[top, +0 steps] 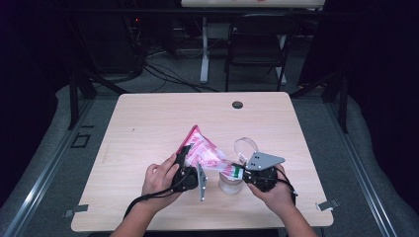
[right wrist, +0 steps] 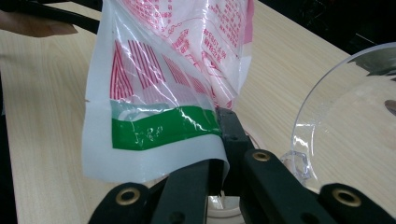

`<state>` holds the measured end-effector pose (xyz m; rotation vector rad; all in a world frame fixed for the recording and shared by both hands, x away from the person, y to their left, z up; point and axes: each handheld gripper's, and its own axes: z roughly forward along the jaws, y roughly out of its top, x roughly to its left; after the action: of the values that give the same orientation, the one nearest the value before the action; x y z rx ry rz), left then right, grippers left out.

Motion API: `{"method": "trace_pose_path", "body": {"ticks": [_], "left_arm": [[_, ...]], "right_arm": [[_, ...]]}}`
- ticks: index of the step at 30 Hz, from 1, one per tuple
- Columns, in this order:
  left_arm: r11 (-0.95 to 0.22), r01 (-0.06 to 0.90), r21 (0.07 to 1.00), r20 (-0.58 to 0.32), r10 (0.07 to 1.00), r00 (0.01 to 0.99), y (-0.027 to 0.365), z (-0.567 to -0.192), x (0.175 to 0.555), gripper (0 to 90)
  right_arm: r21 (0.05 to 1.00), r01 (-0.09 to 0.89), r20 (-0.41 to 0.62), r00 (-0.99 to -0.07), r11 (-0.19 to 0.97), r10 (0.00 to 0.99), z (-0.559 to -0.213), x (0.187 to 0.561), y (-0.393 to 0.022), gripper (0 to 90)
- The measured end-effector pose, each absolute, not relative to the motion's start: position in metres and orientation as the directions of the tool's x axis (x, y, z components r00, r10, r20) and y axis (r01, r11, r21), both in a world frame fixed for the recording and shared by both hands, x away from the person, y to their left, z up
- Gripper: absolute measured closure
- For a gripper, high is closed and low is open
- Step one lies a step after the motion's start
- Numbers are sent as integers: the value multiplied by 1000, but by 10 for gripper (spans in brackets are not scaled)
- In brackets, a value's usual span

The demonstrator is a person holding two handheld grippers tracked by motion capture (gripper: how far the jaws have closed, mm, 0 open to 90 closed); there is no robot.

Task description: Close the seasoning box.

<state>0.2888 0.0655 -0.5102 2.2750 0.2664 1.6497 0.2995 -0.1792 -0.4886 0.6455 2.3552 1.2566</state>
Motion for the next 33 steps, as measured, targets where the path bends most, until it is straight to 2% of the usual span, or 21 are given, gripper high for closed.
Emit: {"method": "trace_pose_path", "body": {"ticks": [33], "left_arm": [[-945,-43,325,913,301,275,64,-502,285,591]], "right_arm": [[844,213,-125,-814,492,567,-490,299,-179,900]]}}
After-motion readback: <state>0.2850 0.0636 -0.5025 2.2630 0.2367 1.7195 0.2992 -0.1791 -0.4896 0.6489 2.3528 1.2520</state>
